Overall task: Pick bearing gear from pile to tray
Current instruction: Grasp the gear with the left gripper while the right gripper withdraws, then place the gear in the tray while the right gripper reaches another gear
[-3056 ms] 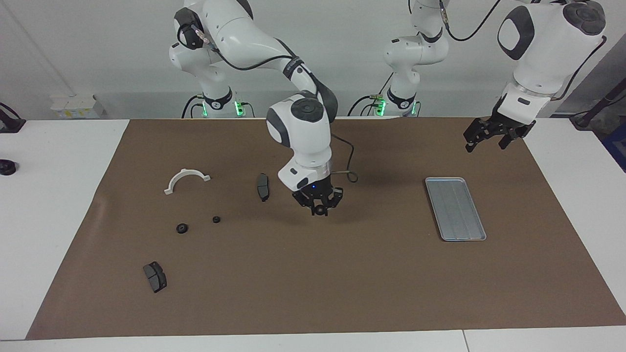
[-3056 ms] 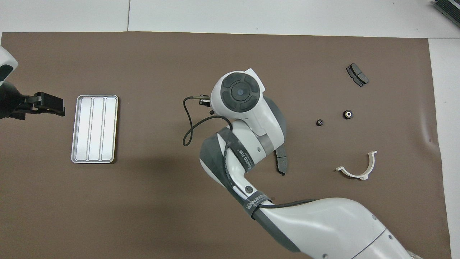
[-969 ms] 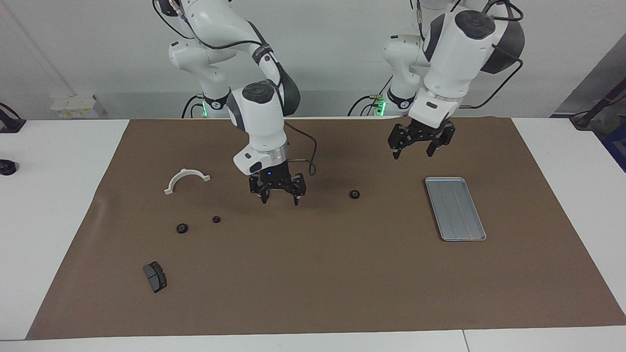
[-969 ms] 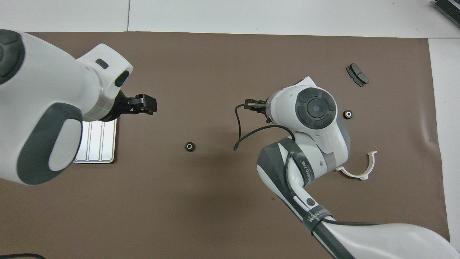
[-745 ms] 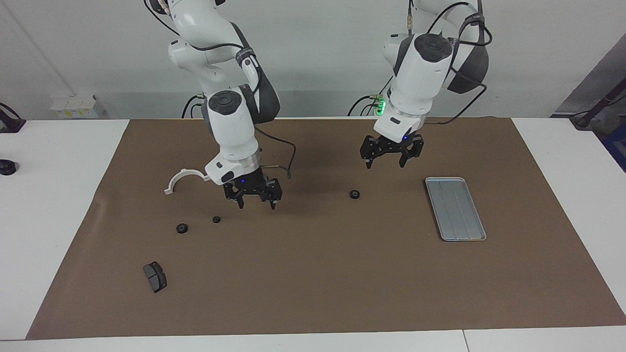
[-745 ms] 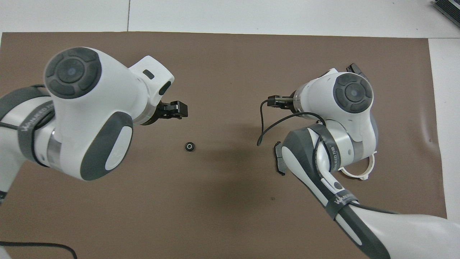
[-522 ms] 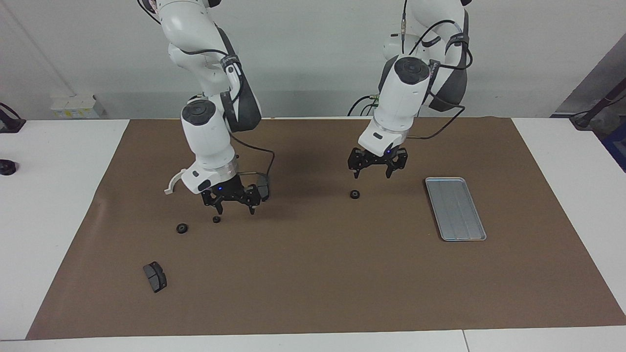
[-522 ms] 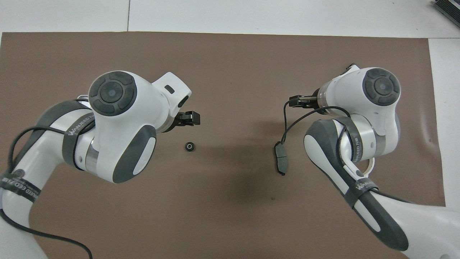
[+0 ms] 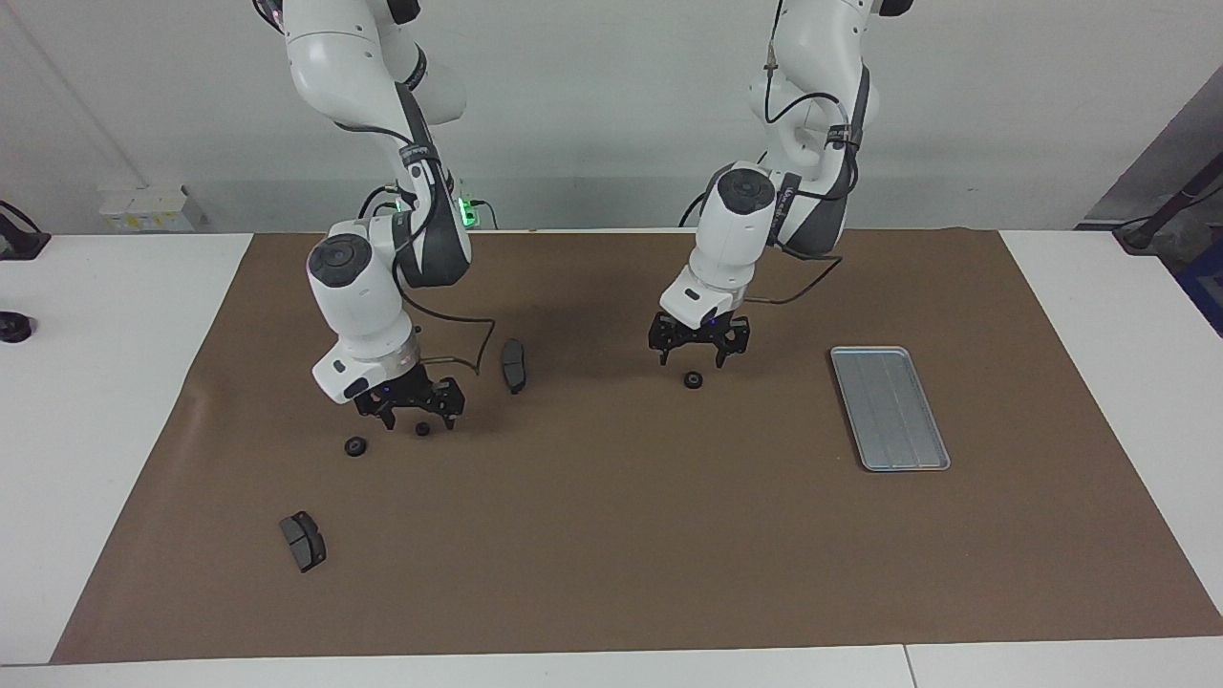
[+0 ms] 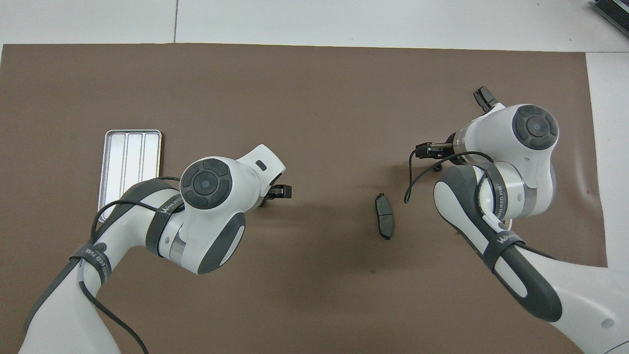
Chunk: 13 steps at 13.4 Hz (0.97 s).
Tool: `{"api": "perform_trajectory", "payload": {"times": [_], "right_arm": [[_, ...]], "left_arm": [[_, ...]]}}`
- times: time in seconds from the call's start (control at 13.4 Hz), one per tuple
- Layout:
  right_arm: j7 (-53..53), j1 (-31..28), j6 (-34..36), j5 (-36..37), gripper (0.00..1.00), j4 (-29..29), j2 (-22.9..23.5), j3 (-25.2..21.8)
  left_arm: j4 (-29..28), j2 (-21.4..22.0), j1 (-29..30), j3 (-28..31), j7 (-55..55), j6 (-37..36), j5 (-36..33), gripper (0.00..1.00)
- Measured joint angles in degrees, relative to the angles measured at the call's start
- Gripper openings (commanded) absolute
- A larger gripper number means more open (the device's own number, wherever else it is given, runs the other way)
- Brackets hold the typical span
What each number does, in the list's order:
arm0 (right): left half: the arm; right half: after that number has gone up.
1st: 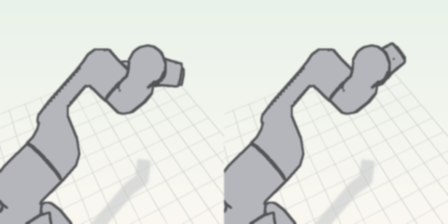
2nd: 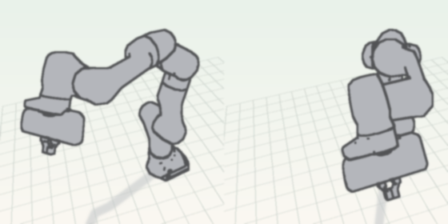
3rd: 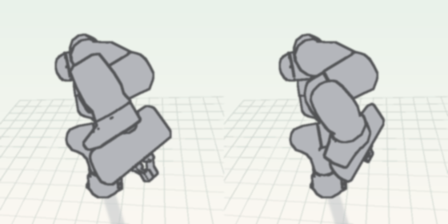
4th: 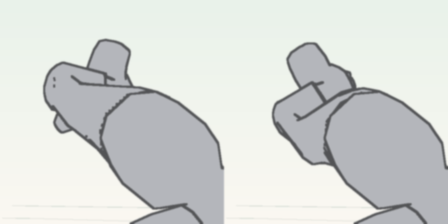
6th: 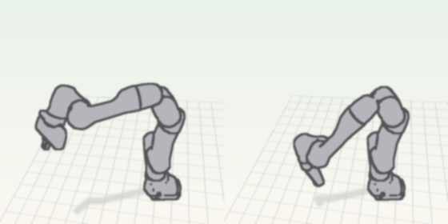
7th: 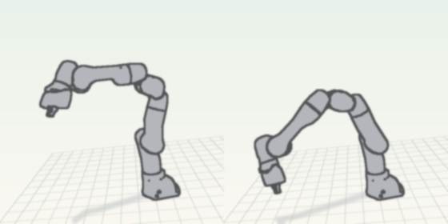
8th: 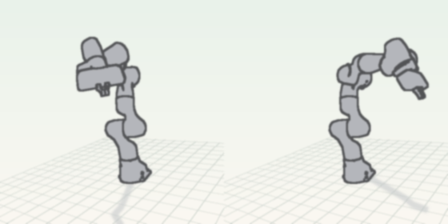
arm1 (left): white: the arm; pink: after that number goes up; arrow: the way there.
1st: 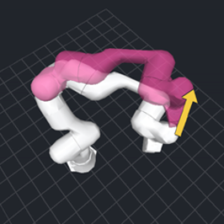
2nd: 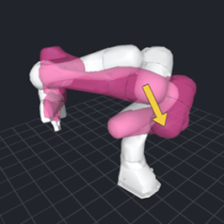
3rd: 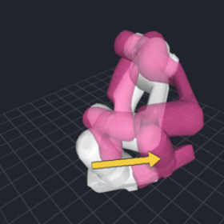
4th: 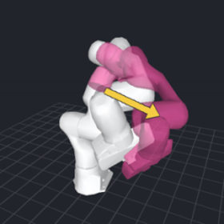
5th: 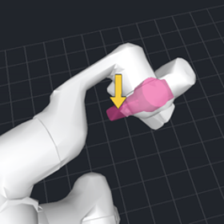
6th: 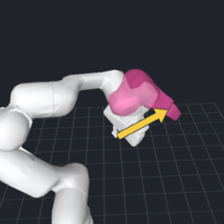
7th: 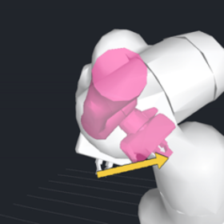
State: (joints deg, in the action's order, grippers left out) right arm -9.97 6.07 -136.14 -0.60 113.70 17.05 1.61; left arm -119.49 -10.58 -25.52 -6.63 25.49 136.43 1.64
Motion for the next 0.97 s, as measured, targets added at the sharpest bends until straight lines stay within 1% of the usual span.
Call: {"api": "perform_trajectory", "payload": {"times": [0.15,0.3,0.37,0.52,0.6,0.67,0.82,0.89,0.97], "right_arm": [[0.34,-0.29,-1.65,0.00,1.00,0.64,1.42,0.00],[0.37,-0.30,-2.54,0.00,0.95,0.72,2.61,0.05],[0.37,-0.30,-2.55,0.00,0.94,0.80,2.92,0.05],[0.38,-0.29,-2.54,0.00,0.91,1.26,3.01,0.09],[0.38,-0.26,-2.54,0.00,0.84,1.55,3.00,0.18],[0.38,-0.25,-2.49,0.00,0.76,1.77,3.00,0.25],[0.38,-0.26,-2.44,0.00,0.58,1.91,2.98,0.27],[0.38,-0.33,-2.39,0.00,0.44,1.90,2.79,0.18],[0.38,-0.43,-2.21,0.00,0.25,1.91,2.49,0.15]], "left_arm": [[-0.31,-1.40,0.00,0.12,0.00,0.96,0.00,1.00],[-0.44,-3.23,0.00,0.14,0.00,2.97,0.00,0.94],[-0.48,-4.13,0.00,0.14,0.00,3.45,0.00,0.88],[-0.58,-4.73,0.00,0.14,-0.01,3.48,0.00,0.82],[-0.83,-4.72,0.00,0.14,-0.01,3.48,0.00,0.78],[-1.17,-4.72,0.00,0.14,-0.02,3.39,0.00,0.75],[-1.90,-4.71,0.00,0.13,-0.03,2.88,0.00,0.72],[-2.04,-4.68,0.00,0.12,-0.03,2.49,0.00,0.69],[-2.05,-4.57,0.00,0.11,-0.04,2.21,-0.01,0.64]]}}
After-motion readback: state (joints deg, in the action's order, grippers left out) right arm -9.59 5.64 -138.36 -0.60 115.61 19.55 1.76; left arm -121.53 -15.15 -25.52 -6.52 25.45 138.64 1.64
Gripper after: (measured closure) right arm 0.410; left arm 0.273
